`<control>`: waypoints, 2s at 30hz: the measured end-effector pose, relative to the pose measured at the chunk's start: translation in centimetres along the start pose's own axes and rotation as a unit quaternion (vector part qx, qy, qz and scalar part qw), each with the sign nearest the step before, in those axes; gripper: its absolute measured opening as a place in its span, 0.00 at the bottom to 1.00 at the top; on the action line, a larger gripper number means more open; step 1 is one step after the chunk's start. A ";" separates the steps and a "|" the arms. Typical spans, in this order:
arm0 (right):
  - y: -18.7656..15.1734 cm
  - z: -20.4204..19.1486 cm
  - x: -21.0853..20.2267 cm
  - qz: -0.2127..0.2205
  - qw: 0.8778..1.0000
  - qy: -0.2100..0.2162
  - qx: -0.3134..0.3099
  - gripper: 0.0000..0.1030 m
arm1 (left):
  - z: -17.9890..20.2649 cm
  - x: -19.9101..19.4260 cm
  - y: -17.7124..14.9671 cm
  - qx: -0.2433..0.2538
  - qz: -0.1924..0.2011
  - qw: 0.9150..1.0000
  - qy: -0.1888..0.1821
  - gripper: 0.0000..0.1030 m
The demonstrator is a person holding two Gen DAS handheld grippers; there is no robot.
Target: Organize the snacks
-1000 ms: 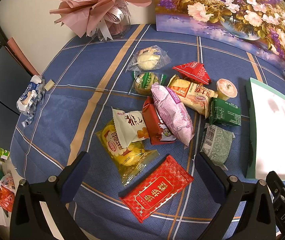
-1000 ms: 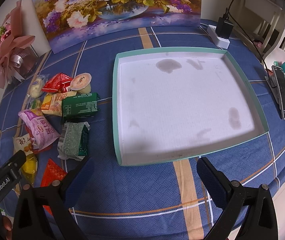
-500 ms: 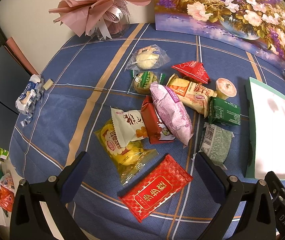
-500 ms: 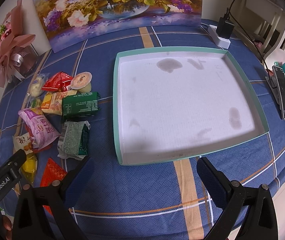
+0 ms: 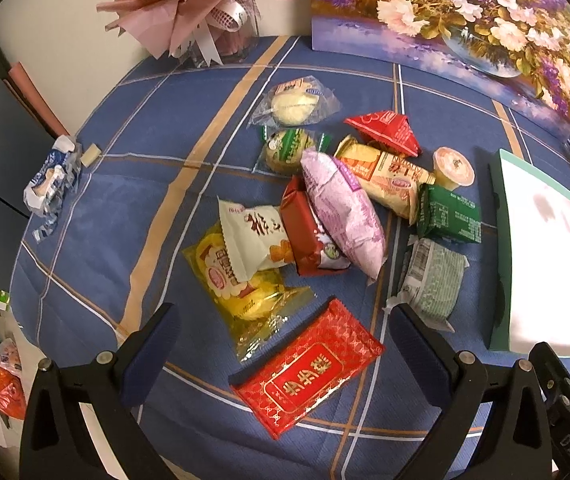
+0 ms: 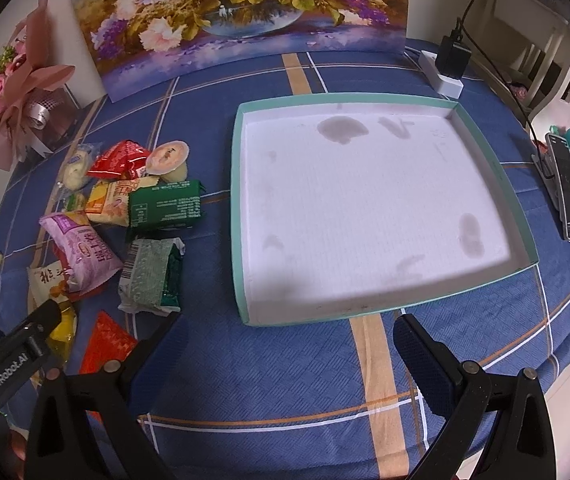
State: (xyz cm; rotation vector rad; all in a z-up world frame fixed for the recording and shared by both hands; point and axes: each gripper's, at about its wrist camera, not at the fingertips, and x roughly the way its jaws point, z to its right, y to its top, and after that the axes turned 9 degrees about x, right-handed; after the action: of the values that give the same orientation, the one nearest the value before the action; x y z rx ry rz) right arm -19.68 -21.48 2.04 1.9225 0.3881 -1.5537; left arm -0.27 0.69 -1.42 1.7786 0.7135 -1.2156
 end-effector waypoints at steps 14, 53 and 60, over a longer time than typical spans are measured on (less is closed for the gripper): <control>-0.2 -3.3 1.4 -0.042 0.995 0.078 -0.035 1.00 | -1.5 3.2 -1.5 -0.046 -0.046 0.996 -0.068 0.96; 1.5 -13.5 10.3 -0.089 0.987 0.054 -0.120 0.81 | 6.8 11.9 -1.5 0.053 -0.075 0.992 -0.092 0.61; 0.9 -15.4 10.6 -0.054 0.987 0.016 -0.153 0.64 | 5.1 9.9 -1.2 0.044 -0.072 0.993 -0.085 0.61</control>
State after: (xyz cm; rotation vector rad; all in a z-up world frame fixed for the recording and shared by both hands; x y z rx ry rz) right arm -4.53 -14.12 -6.13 1.7115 0.7131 -1.4370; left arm 0.05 -3.24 -11.87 1.6930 0.7078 -1.4956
